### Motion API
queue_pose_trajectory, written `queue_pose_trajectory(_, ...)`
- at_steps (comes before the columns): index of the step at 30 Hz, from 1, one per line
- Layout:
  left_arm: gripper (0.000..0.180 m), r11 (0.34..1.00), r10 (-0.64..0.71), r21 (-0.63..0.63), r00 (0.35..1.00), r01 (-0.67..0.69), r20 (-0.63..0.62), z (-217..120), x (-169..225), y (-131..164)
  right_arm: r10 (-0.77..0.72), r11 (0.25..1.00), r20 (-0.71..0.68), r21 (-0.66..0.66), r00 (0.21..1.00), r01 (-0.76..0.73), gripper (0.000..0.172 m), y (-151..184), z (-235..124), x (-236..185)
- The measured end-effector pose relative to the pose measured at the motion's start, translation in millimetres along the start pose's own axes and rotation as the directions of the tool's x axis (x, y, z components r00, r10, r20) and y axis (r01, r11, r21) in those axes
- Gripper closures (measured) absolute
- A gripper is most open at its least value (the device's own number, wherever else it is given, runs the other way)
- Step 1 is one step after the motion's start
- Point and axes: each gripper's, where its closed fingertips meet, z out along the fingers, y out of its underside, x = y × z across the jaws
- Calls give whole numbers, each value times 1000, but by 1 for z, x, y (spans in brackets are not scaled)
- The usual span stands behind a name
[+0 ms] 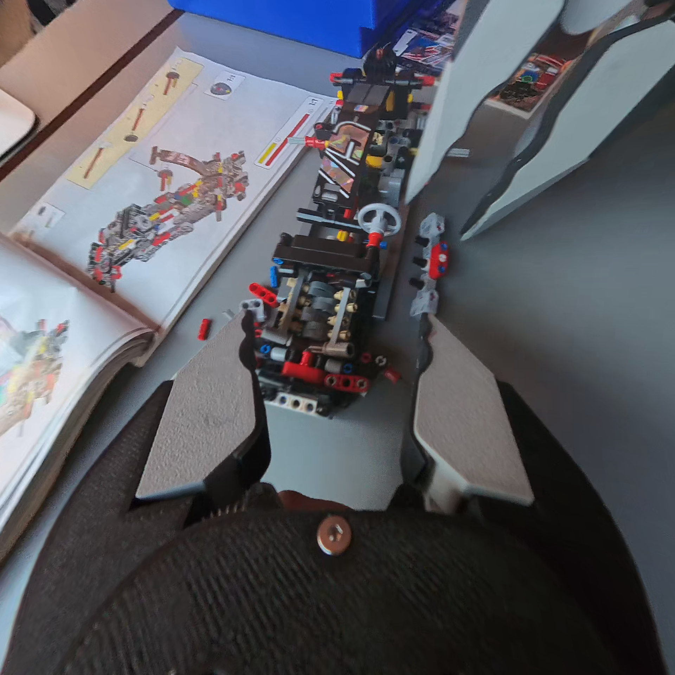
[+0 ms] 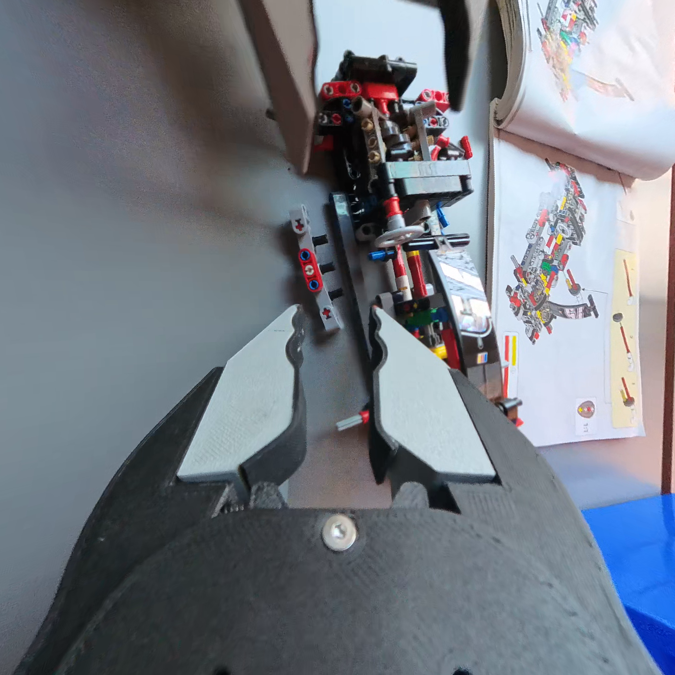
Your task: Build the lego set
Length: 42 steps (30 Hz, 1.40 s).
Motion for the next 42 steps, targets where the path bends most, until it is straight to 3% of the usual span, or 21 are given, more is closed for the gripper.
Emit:
queue_pose_trajectory(4,96,999,-42,-25,999,42,-28,-18,-19,8,74,997,27,35,997,-75,138,-5,-16,-7)
queue_pose_trajectory(7,114,996,-76,-56,993,71,-88,-17,-26,18,130,989,48,58,990,-133,143,-8,-20,-6)
queue_pose_trajectory(10,119,993,-85,-90,982,71,-166,-13,-18,21,168,986,3,13,986,-168,151,2,-11,3)
queue_pose_trajectory(17,142,990,-121,-94,972,104,-200,-13,-11,19,122,991,23,-55,992,-121,157,-11,16,14)
queue_pose_trajectory(21,139,989,-143,-54,971,135,-190,-20,-7,20,96,988,87,-130,992,-84,155,-3,25,11)
queue_pose_trajectory(25,127,993,-116,-2,988,117,-105,-32,-6,22,116,988,153,-115,981,-99,159,-7,33,6)
queue_pose_trajectory(28,113,989,-146,-20,988,145,-42,-40,-13,39,117,989,144,-106,983,-102,163,-10,35,6)
queue_pose_trajectory(32,116,976,-216,-30,975,214,-49,-48,-18,57,93,994,96,-65,991,-87,163,-10,32,4)
queue_pose_trajectory(37,117,999,-44,-15,996,46,81,-49,-25,58,124,991,82,44,989,-128,165,-17,18,1)
queue_pose_trajectory(42,109,971,238,-62,932,-230,274,-30,-29,48,160,983,107,70,981,-168,164,-11,14,2)
